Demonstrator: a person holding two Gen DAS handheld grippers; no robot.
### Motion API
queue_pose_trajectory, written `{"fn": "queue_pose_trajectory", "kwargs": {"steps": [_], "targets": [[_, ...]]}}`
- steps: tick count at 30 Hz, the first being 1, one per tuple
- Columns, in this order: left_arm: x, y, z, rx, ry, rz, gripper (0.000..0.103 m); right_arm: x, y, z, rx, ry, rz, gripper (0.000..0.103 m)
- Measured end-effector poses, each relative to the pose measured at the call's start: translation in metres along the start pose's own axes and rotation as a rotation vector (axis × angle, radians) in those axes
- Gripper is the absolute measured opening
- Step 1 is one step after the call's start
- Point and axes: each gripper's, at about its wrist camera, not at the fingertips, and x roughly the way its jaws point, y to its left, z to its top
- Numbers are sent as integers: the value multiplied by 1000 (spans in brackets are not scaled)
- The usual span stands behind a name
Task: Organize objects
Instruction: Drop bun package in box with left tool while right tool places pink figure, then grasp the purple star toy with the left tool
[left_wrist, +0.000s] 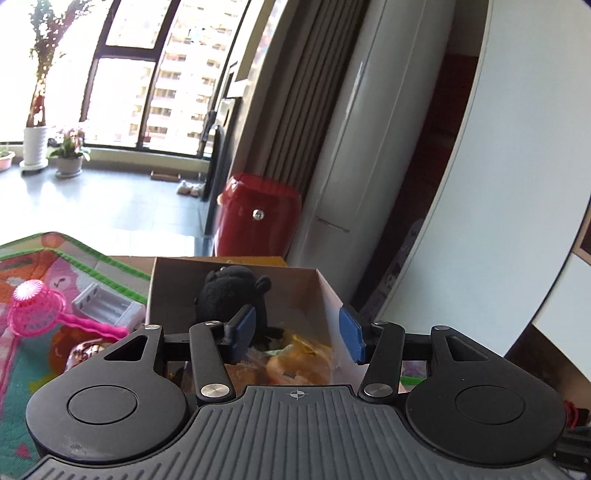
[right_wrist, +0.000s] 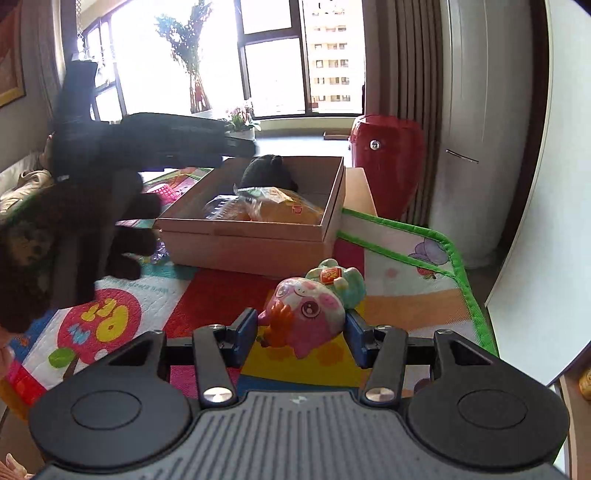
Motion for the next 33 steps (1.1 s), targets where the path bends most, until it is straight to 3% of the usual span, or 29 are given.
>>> {"fn": "queue_pose_trajectory", "kwargs": {"steps": [4, 10, 13, 15, 19, 24, 28, 33], "targets": [[-46, 23, -20, 55, 22, 25, 55, 6, 2, 30, -24, -53, 1, 51], [-74, 75, -40, 14, 95, 110, 55, 49, 17, 128, -113, -164, -13, 54], [-81, 105, -50, -59, 119, 174, 55, 88, 15, 167, -71, -117, -33, 89], [-87, 121, -56, -100, 124, 203, 55, 103, 11, 175, -21, -87, -39, 89], [-84, 146, -62, -152, 131, 219, 55, 112, 12, 156, 11, -47, -27, 89], [-58, 157, -52, -153, 119, 177, 55, 98, 31, 104, -53, -28, -42, 89], [-34, 163, -39, -197, 109, 150, 55, 76, 40, 65, -56, -71, -50, 100], [5, 175, -25, -311, 124, 152, 55, 70, 44, 22, -19, -64, -74, 103]]}}
